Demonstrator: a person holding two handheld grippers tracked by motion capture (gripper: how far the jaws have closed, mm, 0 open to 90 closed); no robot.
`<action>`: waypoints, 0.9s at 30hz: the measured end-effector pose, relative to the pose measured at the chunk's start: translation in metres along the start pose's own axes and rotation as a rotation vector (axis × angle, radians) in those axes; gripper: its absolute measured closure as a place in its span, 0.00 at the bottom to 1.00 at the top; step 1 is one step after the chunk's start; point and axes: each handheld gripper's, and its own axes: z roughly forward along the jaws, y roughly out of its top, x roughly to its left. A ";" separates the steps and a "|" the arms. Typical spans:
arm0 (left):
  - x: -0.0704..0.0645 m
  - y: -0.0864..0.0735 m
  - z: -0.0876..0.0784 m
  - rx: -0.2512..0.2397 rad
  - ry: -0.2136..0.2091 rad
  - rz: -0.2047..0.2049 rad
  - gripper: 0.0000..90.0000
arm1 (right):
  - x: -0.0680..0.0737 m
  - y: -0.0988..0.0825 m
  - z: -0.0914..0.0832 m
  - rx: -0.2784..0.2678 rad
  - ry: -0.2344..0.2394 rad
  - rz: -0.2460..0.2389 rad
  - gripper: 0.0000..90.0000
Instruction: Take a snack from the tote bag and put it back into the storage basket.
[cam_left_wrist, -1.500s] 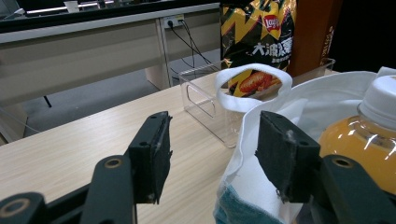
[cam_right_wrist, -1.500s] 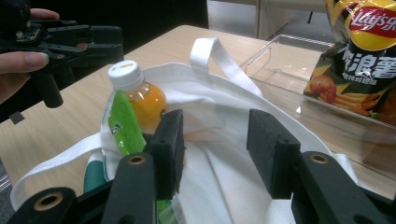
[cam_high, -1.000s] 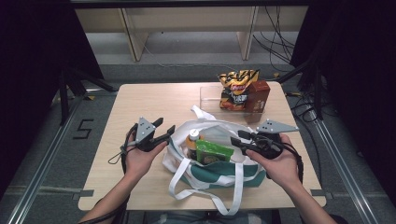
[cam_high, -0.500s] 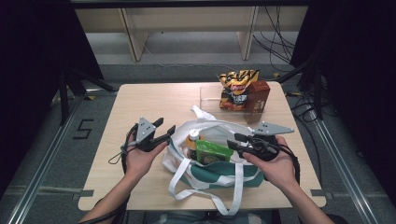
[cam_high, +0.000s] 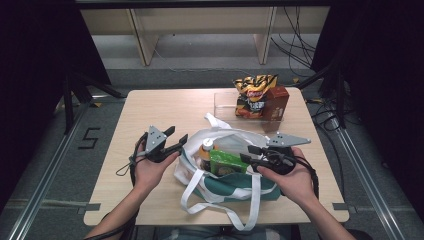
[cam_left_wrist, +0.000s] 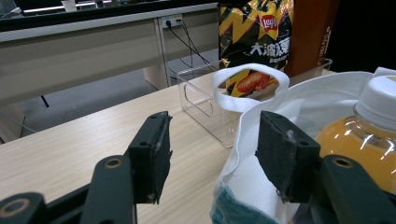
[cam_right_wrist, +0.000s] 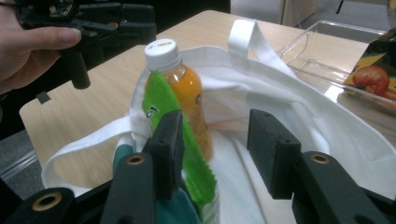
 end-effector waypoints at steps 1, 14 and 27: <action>0.000 0.000 0.000 0.002 0.001 -0.002 0.49 | 0.000 0.000 0.000 0.006 0.001 -0.007 0.62; 0.000 0.000 0.000 0.004 0.002 0.000 0.49 | 0.004 -0.011 0.013 0.082 0.016 -0.003 0.68; 0.000 0.000 0.000 0.004 0.000 0.001 0.49 | 0.005 -0.011 0.015 0.082 0.042 -0.027 0.67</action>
